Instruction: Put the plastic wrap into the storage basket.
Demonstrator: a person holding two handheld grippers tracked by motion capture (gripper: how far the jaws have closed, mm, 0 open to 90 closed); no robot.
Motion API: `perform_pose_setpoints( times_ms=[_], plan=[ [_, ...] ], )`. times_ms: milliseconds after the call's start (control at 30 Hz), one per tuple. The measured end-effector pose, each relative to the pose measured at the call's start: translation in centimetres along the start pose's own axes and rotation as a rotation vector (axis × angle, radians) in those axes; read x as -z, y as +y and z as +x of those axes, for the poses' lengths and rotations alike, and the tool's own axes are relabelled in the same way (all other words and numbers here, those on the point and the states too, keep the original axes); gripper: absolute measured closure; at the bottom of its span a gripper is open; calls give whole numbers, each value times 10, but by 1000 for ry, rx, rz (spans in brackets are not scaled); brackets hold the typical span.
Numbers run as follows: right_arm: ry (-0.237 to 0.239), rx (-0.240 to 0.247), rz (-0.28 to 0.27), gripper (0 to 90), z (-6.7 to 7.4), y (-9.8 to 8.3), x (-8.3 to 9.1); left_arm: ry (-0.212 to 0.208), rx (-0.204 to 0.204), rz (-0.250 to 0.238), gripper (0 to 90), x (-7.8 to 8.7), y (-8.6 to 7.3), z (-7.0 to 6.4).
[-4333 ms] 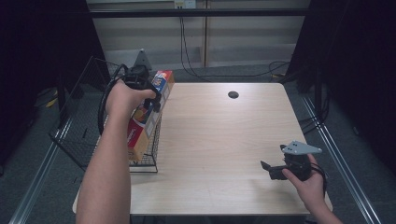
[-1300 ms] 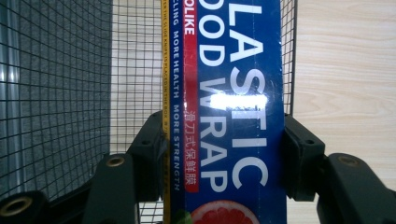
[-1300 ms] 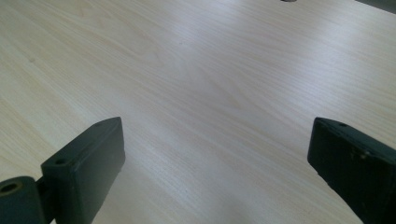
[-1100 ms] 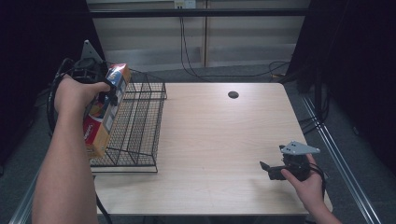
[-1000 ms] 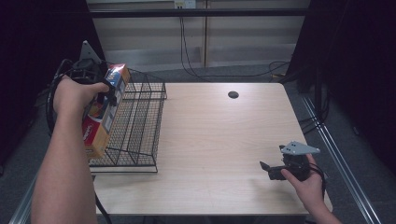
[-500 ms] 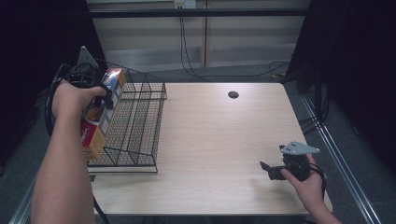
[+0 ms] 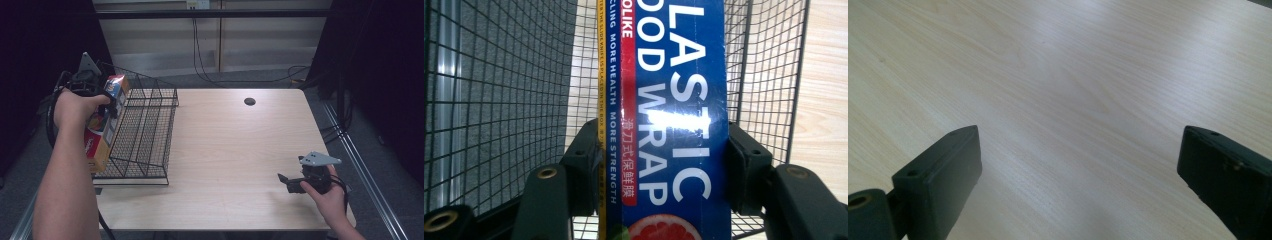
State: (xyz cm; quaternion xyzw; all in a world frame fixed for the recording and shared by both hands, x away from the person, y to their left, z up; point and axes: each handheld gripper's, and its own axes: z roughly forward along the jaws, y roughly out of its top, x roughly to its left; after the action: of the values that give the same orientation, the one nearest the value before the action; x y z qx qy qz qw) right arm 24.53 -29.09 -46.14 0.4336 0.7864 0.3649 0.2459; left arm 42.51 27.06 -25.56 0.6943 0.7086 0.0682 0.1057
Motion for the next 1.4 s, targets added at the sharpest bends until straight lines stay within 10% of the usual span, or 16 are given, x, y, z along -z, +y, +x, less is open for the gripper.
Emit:
perform_pose_setpoints(
  times_ms=[1400],
  plan=[
    [8, 9, 7, 39, 2, -1, -1, 19, 58, 29, 420, -29, 6, 9]
  ],
)
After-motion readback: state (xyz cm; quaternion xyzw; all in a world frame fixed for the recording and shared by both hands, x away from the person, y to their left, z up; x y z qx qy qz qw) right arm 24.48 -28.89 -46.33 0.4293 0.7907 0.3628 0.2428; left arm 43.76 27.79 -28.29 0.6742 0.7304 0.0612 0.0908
